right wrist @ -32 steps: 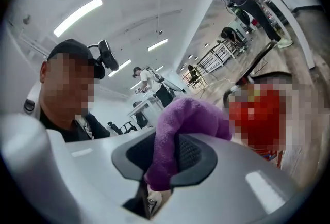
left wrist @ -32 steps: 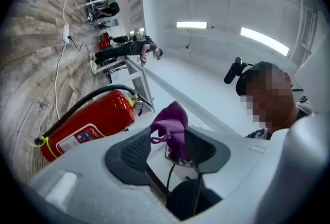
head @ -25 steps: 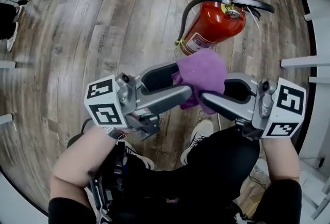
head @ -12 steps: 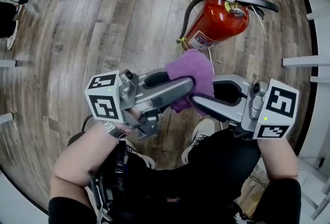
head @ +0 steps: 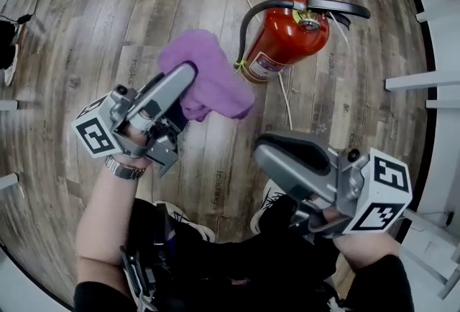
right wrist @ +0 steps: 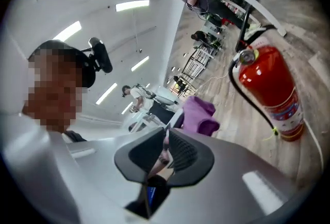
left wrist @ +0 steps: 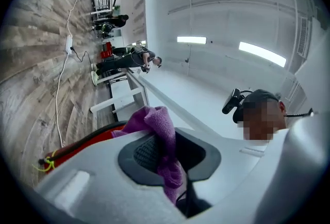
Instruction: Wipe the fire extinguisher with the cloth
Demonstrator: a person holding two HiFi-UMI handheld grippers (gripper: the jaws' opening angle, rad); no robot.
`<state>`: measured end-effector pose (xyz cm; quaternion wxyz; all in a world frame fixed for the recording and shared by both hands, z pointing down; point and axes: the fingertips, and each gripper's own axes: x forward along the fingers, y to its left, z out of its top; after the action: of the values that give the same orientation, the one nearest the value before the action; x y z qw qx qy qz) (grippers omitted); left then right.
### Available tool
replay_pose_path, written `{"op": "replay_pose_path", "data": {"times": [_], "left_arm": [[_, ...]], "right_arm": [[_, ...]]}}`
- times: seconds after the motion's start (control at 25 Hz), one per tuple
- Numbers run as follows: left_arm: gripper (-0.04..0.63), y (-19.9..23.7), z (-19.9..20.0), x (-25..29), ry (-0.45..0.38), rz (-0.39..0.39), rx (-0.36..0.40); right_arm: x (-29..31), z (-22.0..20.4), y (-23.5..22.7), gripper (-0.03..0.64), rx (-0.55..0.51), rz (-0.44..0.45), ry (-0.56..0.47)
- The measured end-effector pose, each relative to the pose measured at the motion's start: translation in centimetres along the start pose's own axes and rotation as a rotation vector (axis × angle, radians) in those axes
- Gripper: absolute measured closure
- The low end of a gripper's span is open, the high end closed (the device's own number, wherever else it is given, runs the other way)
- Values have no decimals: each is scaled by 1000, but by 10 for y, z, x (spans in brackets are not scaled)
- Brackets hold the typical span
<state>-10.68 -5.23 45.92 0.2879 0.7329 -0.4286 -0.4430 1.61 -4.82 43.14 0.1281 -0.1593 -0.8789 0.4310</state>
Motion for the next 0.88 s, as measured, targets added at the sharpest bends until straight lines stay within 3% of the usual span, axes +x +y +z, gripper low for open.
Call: {"op": "replay_pose_path", "data": {"times": [0.16,0.32,0.52,0.72,0.88], "left_arm": [[546,2,20,9,103,-22,106],[546,18,49,27,275,-12,244],[546,35,65,75,613,-68,312],[543,72,64,133,861,-88,263],[543,108,59,168,939,-94,172]], "right_arm": [[6,-18,19,594,-70,103,40],[-4,-6,2,611,-62,92,18],[-10,-3,-8,617,42,105,-1],[-12,-10,-5,617,63,129,37],[-23,-5,-5,617,81,142,20]]}}
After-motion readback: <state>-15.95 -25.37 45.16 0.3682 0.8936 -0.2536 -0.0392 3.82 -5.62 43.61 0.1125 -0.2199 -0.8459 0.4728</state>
